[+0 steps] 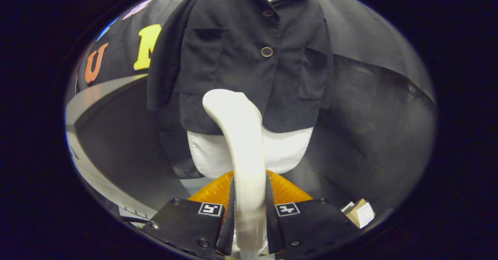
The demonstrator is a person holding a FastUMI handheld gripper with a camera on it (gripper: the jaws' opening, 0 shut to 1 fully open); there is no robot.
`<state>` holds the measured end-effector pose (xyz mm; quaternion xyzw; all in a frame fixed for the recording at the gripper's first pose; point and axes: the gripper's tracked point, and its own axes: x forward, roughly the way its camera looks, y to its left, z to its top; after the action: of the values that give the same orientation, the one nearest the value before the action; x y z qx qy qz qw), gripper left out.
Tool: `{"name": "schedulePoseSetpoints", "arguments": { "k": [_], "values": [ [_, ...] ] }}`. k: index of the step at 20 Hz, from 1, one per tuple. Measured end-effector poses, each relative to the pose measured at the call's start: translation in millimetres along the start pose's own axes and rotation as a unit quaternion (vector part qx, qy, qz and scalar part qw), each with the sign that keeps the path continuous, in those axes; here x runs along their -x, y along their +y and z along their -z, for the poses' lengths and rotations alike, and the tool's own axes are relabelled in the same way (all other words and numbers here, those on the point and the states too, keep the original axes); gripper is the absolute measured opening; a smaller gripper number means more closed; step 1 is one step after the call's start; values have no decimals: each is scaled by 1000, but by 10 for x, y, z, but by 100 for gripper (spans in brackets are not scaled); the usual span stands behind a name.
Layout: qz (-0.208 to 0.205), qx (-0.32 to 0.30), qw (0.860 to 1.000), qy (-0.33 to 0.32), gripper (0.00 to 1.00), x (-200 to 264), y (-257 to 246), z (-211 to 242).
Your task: Iron the clothes twice with a garment steamer, once on the left side and once on the right side.
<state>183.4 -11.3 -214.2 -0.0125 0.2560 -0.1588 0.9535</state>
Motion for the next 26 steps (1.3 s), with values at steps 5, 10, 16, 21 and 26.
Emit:
{"name": "schedulePoseSetpoints", "arguments": {
  "k": [5, 10, 16, 21, 26],
  "values": [
    [28, -55, 993, -100, 36, 420, -580, -1079],
    [85, -61, 973, -204, 37, 706, -1183, -2326],
    [122, -92, 949, -277, 36, 813, -1671, -3319],
    [116, -98, 939, -307, 36, 634, -1806, -3982],
    [89, -80, 936, -332, 36, 473, -1712, -4426]
  ]
}}
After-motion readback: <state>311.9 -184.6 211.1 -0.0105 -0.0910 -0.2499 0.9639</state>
